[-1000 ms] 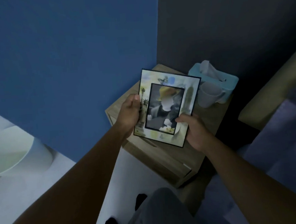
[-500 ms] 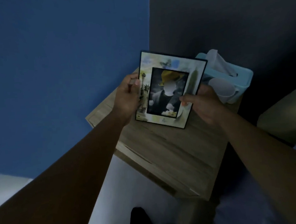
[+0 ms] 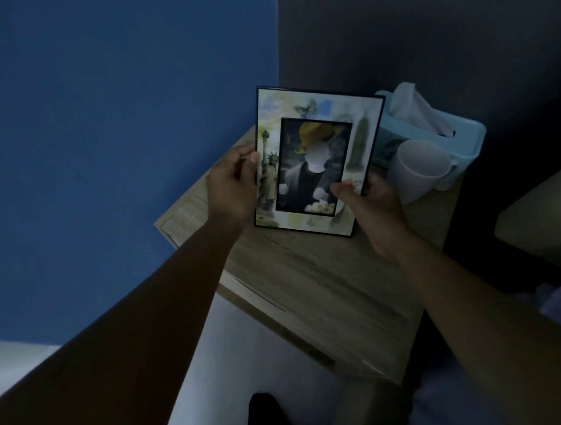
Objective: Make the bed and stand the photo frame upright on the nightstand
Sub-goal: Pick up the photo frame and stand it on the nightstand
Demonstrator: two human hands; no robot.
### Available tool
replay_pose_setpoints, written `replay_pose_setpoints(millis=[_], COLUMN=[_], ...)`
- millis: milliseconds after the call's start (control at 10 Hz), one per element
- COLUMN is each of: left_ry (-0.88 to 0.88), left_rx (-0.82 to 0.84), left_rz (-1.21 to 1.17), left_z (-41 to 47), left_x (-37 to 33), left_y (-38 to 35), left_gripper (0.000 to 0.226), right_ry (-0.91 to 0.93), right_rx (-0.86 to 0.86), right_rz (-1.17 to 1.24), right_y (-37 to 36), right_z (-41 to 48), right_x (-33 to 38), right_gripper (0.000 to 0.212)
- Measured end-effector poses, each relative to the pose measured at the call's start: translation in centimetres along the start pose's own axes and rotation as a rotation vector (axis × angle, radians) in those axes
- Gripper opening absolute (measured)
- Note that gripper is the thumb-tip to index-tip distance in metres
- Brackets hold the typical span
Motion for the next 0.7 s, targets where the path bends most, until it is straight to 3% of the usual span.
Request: replay_pose_setpoints(millis=[200,300,500,700], left_ry=[-0.037,-0.055,-0.002,0.008], left_rx=[-0.190,-0.170,-0.059,0.092], left_rz=[0.149,0.215,0.305,0.546], left_z=[-3.9,-6.9,-8.1,-7.4], left_x=[1.6,2.3,2.6,2.3], left_y=[0.8,-0.1,-1.5,-0.4], left_gripper=[0.034,0.038,0.050,0.052], right_ry=[0.276,0.352,0.299,0.214], right_rx=[-0.182,-0.143,0.034,0.160], right_rz=[-0.100,-0.211,-0.392,-0.543], right_y=[0.7,-0.3,-1.4,-0.7], right_z=[-4.9,-7.0,-7.3,-6.9], right_x=[0.3,0.5,-0.9,0.9], right_gripper=[0.040,0.054,0.083,0.085])
Point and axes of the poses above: each hand's wrist, its own z-axis towards the middle knuckle, its own y-axis out of the back of the hand, x = y × z, the point moved 7 cm from there along z, towards the middle knuckle, and after that the axes turned 15 degrees about y, right-handed, at the moved point
